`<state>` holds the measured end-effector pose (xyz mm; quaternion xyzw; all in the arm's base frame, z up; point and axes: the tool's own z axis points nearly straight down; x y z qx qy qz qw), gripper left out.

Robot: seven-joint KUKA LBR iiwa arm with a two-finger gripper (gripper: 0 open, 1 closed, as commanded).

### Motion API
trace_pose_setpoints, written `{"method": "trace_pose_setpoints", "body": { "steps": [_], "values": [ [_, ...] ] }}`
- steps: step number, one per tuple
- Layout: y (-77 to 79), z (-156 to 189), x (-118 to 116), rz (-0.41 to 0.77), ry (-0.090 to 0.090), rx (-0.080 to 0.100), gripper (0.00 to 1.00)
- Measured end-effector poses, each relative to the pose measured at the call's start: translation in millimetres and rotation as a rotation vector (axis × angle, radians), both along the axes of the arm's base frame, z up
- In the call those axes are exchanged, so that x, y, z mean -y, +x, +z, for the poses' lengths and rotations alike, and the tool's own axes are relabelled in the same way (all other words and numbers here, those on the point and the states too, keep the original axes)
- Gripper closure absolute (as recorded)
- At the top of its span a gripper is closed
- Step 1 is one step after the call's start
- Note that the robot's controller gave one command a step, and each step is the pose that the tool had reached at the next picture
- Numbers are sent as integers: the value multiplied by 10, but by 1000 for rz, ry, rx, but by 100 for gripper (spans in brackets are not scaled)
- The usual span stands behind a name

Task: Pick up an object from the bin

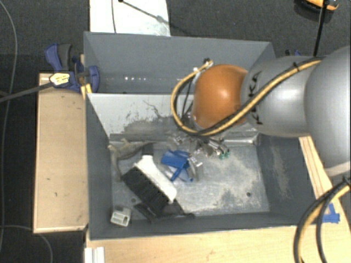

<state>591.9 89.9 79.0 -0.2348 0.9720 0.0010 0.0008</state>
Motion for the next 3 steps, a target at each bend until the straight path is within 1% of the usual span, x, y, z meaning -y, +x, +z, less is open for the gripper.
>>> {"method": "trace_pose_setpoints", "body": {
  "steps": [2,3],
  "values": [
    [-1,24,-1,-2,1,1,100],
    [0,118,-11,-3,4,3,100]
  ]
}}
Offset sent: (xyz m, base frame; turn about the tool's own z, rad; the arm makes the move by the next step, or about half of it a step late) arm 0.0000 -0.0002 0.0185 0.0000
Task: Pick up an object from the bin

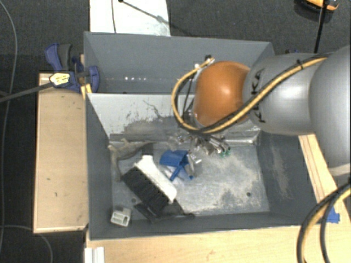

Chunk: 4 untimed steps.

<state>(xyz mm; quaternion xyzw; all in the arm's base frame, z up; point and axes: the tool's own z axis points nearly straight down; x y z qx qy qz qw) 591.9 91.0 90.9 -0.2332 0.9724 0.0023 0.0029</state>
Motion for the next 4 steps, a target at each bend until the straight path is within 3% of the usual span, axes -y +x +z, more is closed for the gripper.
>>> {"method": "trace_pose_setpoints", "body": {
  "steps": [1,2,3,4],
  "values": [
    [18,100,-6,0,2,8,100],
    [22,728,-4,-8,2,8,100],
    [23,128,-8,-8,4,10,100],
    [49,1012,-7,-18,4,20,100]
  ]
}}
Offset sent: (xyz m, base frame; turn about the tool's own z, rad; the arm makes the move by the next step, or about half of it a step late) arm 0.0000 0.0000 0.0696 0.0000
